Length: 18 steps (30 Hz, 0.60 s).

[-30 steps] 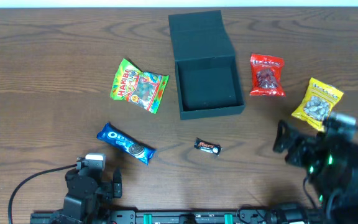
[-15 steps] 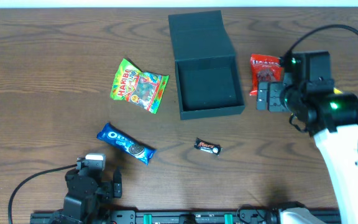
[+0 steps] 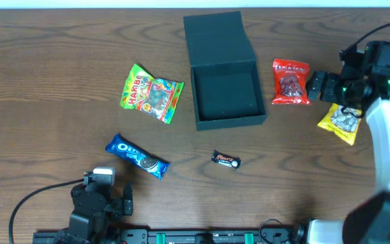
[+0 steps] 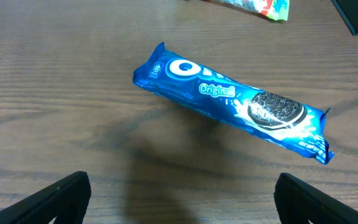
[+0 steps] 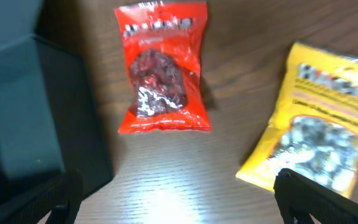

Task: Pack container
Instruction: 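Move the right gripper up to the red Hacks candy bag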

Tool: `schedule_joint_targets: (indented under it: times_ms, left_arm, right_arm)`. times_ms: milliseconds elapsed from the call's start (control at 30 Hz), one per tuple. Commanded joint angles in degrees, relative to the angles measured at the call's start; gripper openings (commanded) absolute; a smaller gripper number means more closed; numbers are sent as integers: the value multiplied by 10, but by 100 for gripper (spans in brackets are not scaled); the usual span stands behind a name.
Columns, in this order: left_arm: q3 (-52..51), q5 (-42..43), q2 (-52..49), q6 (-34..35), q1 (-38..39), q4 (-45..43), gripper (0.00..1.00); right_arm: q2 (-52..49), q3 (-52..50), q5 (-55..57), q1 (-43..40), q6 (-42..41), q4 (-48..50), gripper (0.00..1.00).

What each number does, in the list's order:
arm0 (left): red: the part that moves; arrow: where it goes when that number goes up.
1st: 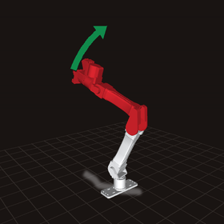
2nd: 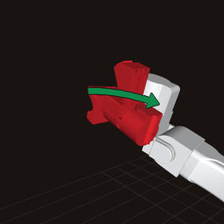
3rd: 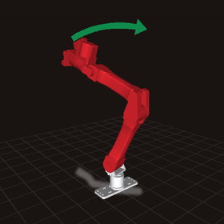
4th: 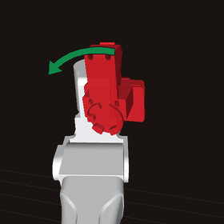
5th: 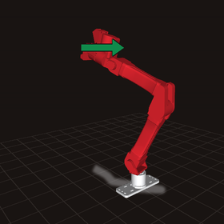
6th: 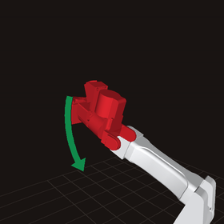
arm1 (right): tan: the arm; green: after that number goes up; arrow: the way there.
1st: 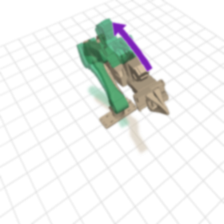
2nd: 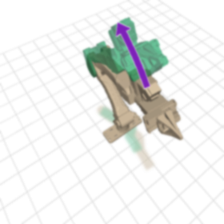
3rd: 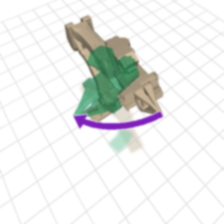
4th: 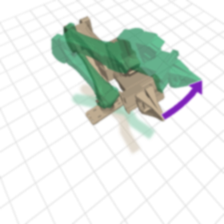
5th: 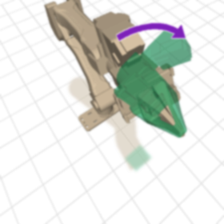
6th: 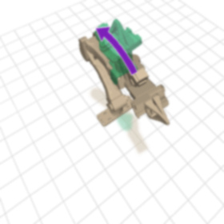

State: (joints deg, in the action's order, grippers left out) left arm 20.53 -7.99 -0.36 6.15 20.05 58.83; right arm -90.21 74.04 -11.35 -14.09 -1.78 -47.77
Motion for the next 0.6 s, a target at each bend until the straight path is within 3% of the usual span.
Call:
schedule_joint_targets:
  times_ms: [0,200,567]
  left_arm:
    - [-5,-14,1,0,2,33,96]
    - [-5,-14,1,0,2,33,95]
    - [-5,-14,1,0,2,33,96]
  right_arm:
    - [-58,18,-36,-1,29,5,99]
    - [-160,93,-46,8,38,6,99]
    - [-211,134,6,71,52,12,99]
